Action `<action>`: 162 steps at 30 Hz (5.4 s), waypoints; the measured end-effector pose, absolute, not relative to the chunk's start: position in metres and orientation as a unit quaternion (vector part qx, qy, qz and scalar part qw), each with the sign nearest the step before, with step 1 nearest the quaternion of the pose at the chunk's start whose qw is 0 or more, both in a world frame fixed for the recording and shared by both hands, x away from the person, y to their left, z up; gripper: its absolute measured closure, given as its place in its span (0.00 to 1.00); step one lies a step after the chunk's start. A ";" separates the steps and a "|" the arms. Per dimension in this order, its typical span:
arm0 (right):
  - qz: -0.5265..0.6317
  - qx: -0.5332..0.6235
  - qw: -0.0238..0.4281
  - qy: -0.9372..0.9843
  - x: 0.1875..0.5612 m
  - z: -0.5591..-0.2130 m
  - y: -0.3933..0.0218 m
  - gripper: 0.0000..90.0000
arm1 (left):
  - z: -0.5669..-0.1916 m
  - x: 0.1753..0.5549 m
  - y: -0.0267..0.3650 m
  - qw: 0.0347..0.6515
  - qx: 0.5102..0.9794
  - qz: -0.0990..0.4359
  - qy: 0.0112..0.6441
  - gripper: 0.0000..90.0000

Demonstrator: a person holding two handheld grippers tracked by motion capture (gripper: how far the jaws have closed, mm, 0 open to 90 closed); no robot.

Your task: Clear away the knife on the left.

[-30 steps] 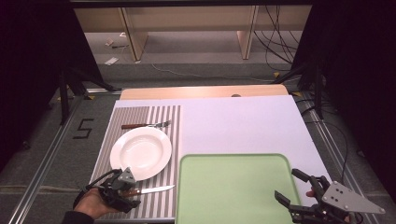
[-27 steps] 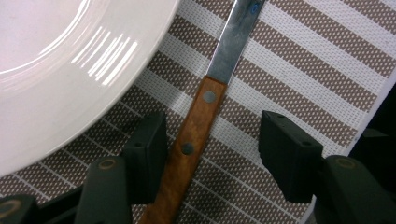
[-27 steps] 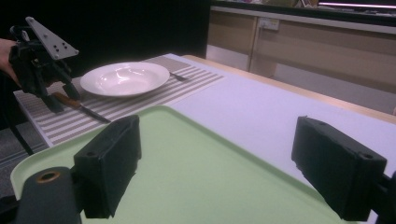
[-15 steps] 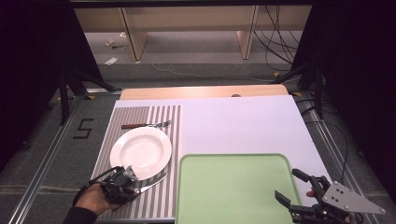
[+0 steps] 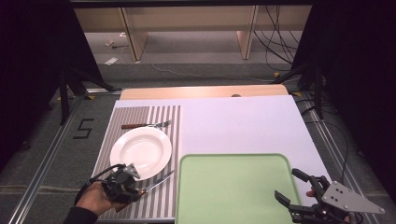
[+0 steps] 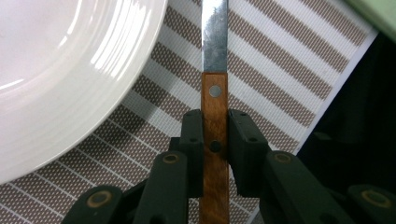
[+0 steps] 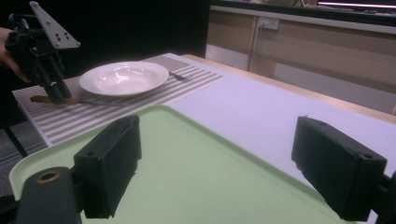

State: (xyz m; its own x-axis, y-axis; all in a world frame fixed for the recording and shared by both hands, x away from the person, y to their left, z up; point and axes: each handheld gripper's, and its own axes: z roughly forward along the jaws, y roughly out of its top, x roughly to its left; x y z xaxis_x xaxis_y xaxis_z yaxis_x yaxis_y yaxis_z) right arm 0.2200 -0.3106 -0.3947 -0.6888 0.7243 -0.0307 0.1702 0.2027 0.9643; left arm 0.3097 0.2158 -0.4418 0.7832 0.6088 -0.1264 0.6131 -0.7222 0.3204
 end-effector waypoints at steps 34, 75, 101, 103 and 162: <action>0.554 0.302 0.251 0.734 0.220 -0.395 -0.311 0.19 | -0.416 0.332 0.112 0.278 0.921 -0.040 0.270 0.85; 0.556 0.300 0.250 0.734 0.219 -0.394 -0.311 0.19 | -0.448 0.327 0.032 0.213 0.937 -0.132 0.244 0.85; 0.555 0.296 0.247 0.737 0.218 -0.394 -0.311 0.19 | -0.451 0.315 0.024 0.207 0.946 -0.113 0.222 0.56; 0.555 0.296 0.247 0.737 0.219 -0.394 -0.311 0.19 | -0.445 0.310 0.020 0.232 0.947 -0.075 0.209 0.48; 0.554 0.293 0.248 0.739 0.218 -0.394 -0.310 0.19 | -0.460 0.313 0.005 0.193 0.965 -0.052 0.168 1.00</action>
